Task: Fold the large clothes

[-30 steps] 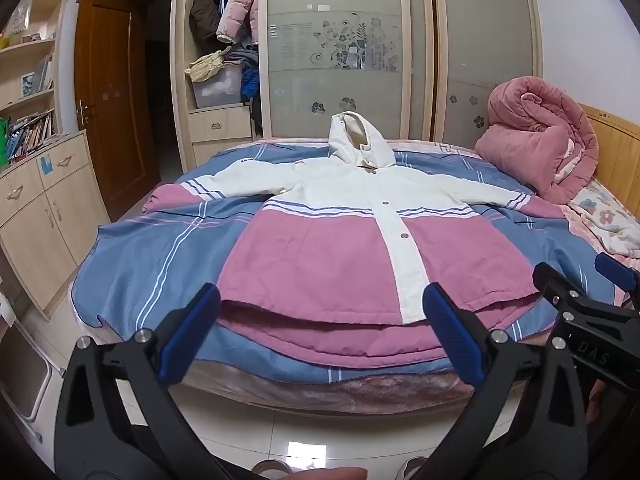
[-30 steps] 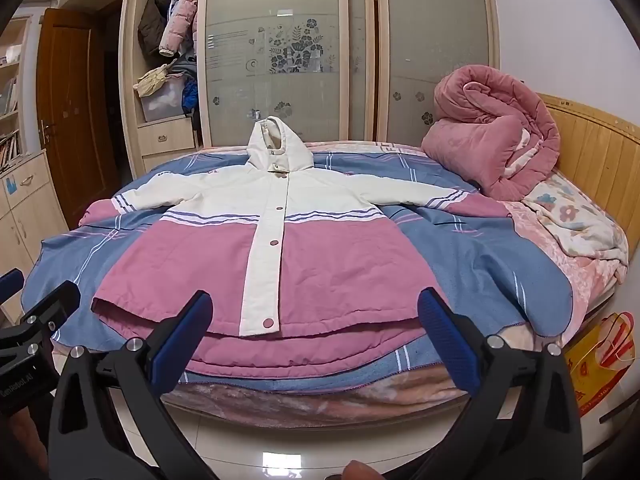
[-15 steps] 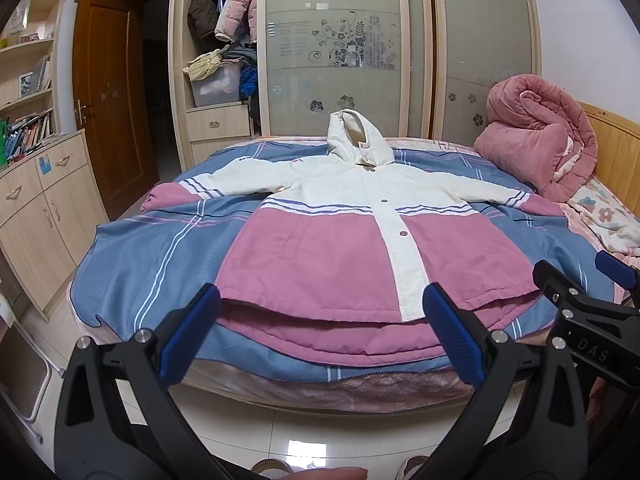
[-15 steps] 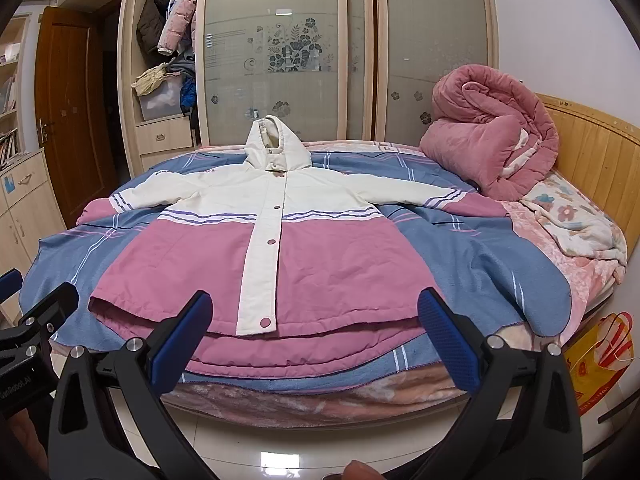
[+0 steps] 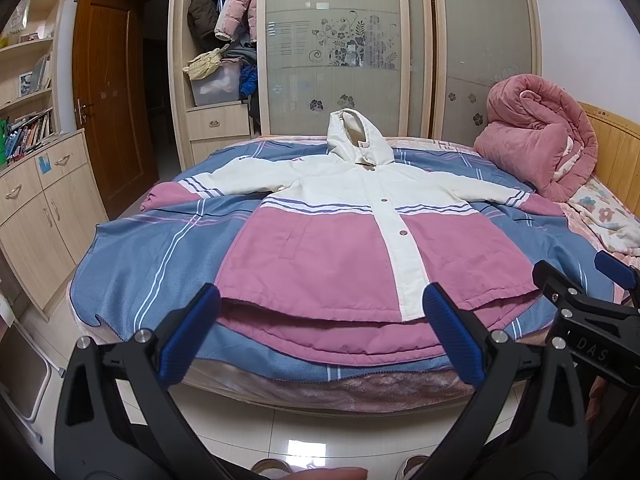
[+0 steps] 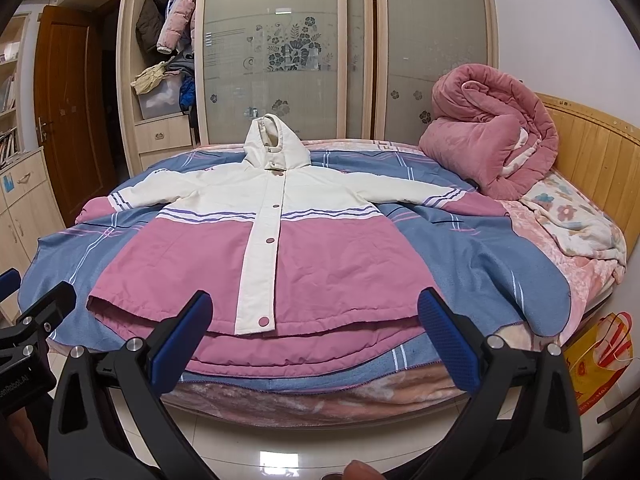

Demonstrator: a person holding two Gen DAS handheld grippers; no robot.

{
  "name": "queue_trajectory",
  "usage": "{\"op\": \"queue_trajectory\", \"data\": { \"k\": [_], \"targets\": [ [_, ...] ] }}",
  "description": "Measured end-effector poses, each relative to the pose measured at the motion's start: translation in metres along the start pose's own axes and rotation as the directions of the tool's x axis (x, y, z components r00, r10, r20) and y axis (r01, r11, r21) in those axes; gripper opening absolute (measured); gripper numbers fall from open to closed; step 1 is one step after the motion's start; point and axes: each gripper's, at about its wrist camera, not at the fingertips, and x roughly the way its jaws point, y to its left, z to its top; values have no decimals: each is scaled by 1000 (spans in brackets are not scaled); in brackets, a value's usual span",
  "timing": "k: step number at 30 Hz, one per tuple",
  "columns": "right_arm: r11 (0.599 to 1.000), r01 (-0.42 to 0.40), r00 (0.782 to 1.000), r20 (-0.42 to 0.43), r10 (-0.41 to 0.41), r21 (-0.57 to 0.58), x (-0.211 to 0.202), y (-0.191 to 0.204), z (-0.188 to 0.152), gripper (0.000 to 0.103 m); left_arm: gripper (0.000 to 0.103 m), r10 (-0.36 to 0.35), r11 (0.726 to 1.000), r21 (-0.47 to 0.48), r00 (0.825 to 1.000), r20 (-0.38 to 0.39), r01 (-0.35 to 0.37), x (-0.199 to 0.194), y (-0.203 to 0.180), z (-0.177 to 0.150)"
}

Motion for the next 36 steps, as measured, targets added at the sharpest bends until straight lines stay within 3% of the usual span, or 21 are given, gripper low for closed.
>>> {"op": "queue_trajectory", "data": {
  "k": [36],
  "targets": [
    [1000,-2,1000,-5,2,-1,-1,0,0,102,101,-3,1000,-3,1000,-5,3,-3,-1,-3]
  ]
}}
